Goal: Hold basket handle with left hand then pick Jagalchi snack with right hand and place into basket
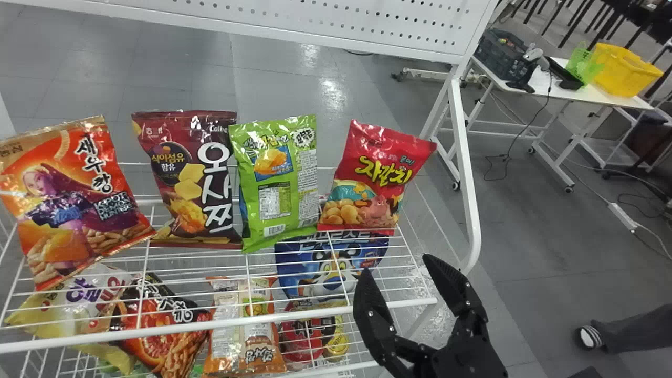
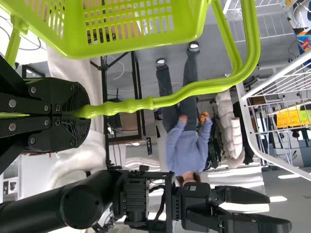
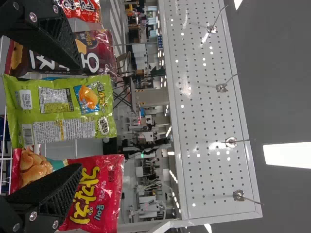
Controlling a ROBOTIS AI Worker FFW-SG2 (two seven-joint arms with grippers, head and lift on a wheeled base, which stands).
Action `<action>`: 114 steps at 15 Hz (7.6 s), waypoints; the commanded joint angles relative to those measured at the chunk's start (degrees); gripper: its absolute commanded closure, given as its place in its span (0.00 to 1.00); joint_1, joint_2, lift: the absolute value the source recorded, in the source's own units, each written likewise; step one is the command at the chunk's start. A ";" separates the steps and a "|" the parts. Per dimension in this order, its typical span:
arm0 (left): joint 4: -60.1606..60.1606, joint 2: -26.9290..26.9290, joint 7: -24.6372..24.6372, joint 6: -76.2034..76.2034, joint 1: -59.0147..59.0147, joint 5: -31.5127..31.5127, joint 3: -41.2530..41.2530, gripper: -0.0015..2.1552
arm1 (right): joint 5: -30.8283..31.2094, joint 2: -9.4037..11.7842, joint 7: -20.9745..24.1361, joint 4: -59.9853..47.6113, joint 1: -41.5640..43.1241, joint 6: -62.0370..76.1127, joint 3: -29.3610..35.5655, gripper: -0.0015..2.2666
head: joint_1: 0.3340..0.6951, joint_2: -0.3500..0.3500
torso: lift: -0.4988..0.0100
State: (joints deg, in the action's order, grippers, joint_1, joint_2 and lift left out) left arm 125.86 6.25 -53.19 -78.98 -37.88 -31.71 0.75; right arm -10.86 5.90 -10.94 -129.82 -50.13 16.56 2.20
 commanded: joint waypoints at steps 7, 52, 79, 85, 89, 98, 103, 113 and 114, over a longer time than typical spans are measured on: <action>0.09 0.08 0.02 0.09 0.00 -0.28 -0.40 0.57 | 0.75 0.08 0.75 0.44 1.35 -1.23 -0.09 0.04 | 1.00 0.00 | 0.96; -3.43 1.04 -1.83 0.09 1.49 -0.63 -2.33 0.57 | 2.77 3.51 9.27 35.24 44.51 -23.56 2.28 0.13 | 1.00 0.00 | 0.96; -3.96 1.13 -0.77 -1.49 4.57 -0.81 -0.75 0.57 | -5.84 6.85 6.11 -0.09 29.13 -55.20 5.09 0.85 | 1.00 0.00 | 0.96; -3.43 1.13 -0.51 -1.66 4.75 -0.81 -0.58 0.57 | -11.29 7.46 2.24 -14.68 21.74 -72.95 8.34 0.85 | 1.00 0.00 | 0.96; -3.34 1.04 -0.07 -1.66 4.66 -0.63 0.39 0.57 | -14.63 7.90 -0.31 -22.94 18.75 -87.89 12.91 0.85 | 1.00 0.00 | 0.96; -3.17 0.43 0.20 -0.78 4.04 -0.54 0.74 0.57 | -17.00 9.75 -7.69 -24.87 13.66 -105.30 15.90 0.85 | 1.00 0.00 | 0.96; -3.25 0.43 0.02 -0.43 4.04 -0.54 0.65 0.57 | -17.09 11.42 -9.01 -23.82 12.43 -106.64 12.74 0.85 | 1.00 0.00 | 0.96; -2.90 0.43 -0.16 -0.43 3.78 -0.54 0.65 0.57 | -10.50 15.29 -7.07 -16.70 12.69 -106.64 -4.66 0.85 | 1.00 0.00 | 0.96; -2.82 0.43 -0.16 -0.43 3.69 -0.54 0.74 0.57 | -9.88 15.55 -6.90 -15.82 12.78 -106.64 -6.25 0.85 | 1.00 0.00 | 0.96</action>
State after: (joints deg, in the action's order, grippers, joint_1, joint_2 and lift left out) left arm 122.97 6.68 -53.35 -79.41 -34.10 -32.25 1.42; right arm -21.60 20.95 -17.95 -146.93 -37.48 -89.96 -1.77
